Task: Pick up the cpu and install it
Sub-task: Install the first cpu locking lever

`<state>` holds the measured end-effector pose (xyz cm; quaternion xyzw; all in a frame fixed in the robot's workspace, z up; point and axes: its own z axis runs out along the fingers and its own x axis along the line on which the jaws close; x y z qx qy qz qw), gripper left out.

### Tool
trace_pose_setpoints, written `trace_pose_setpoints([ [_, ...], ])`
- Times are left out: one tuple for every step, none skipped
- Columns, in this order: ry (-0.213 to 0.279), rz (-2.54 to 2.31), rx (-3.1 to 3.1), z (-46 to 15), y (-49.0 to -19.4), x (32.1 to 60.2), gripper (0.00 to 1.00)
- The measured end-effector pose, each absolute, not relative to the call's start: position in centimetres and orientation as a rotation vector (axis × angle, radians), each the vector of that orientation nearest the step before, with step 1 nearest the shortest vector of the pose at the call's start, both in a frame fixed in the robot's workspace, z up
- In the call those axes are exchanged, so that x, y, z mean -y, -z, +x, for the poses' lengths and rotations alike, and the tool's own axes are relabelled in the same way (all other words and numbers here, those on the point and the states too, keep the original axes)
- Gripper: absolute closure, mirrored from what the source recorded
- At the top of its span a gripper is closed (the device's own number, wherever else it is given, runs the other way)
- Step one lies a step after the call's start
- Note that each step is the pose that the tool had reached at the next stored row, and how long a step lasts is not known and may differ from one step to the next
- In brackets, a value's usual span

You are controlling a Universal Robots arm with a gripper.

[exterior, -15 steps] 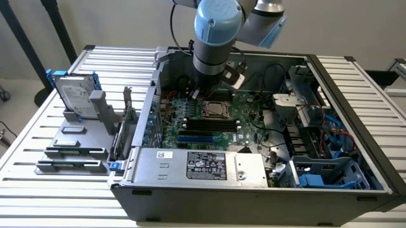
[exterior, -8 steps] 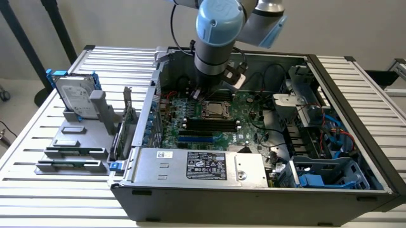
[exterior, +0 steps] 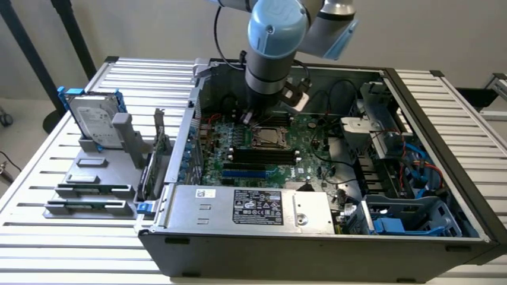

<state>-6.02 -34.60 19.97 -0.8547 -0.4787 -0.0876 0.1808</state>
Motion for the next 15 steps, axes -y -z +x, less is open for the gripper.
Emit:
trace_pose_setpoints([
  [0.247,-2.414,1.352,-5.97,-19.96,34.60,0.89],
  [0.248,-2.414,1.352,-5.95,-19.94,34.60,0.89],
  [0.248,-2.414,1.352,-5.94,-19.91,34.60,0.89],
  [0.248,-2.414,1.352,-5.94,-19.89,34.60,0.89],
  [0.247,-2.414,1.352,-5.94,-19.87,34.60,0.89],
  [0.247,-2.414,1.352,-5.93,-19.84,34.60,0.89],
  [0.246,-2.415,1.352,-5.93,-19.82,34.60,0.89],
  [0.245,-2.415,1.352,-5.93,-19.81,34.60,0.89],
  [0.244,-2.415,1.352,-5.93,-19.81,34.60,0.89],
  [0.243,-2.415,1.352,-5.93,-19.80,34.60,0.89],
  [0.241,-2.415,1.351,-5.93,-19.79,34.60,0.89],
  [0.240,-2.415,1.351,-5.93,-19.79,34.60,0.89],
  [0.238,-2.415,1.351,-5.92,-19.79,34.60,0.89],
  [0.236,-2.415,1.350,-5.92,-19.79,34.60,0.89],
  [0.234,-2.415,1.350,-5.91,-19.79,34.60,0.89],
])
